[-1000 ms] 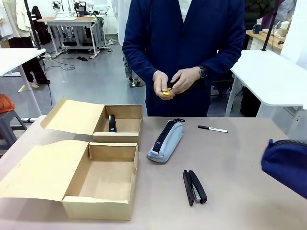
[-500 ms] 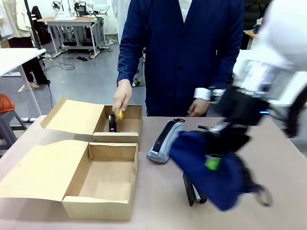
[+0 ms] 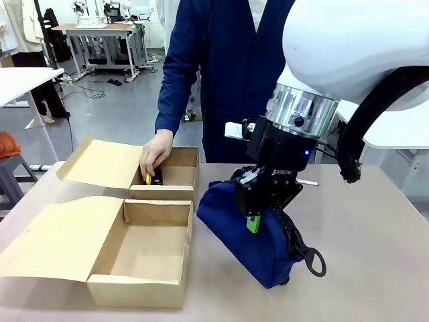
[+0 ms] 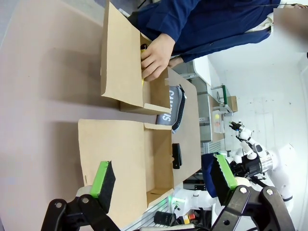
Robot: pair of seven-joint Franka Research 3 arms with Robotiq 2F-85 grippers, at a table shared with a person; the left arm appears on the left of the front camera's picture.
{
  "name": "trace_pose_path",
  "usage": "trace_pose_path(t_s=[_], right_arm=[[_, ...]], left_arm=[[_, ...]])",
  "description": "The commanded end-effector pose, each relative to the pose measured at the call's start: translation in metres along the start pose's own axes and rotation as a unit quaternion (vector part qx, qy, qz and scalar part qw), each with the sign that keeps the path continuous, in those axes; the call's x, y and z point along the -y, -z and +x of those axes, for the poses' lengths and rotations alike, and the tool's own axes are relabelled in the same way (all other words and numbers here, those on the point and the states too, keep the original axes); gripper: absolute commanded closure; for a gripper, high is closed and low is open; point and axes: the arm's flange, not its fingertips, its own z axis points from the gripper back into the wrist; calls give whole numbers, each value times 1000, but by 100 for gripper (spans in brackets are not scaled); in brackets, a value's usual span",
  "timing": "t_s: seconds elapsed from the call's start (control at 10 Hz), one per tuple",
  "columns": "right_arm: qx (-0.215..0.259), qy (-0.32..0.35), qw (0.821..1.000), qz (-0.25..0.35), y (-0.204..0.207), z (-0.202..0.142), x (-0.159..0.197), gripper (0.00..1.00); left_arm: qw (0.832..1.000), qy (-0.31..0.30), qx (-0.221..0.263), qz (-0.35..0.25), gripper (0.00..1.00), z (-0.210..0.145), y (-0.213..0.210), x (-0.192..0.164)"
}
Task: Place items inside the box.
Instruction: Pick up a Pencil pouch or Stapler and place it inside the Mailer Box closest to the robot.
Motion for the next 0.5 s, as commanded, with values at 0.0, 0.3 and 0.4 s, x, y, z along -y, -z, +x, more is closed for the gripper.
trace_pose_path(t_s=[0.0, 0.3, 0.4], right_arm=[[33, 30, 999, 6, 3, 17, -29, 93], [19, 107, 994, -5, 29, 81, -110, 93], [10, 129, 991, -20, 46, 98, -124, 93]], left_arm=[[1000, 10, 2, -6, 0, -2, -1, 1], [1000, 10, 2, -6, 0, -2, -1, 1], [1000, 10, 2, -6, 0, -2, -1, 1]])
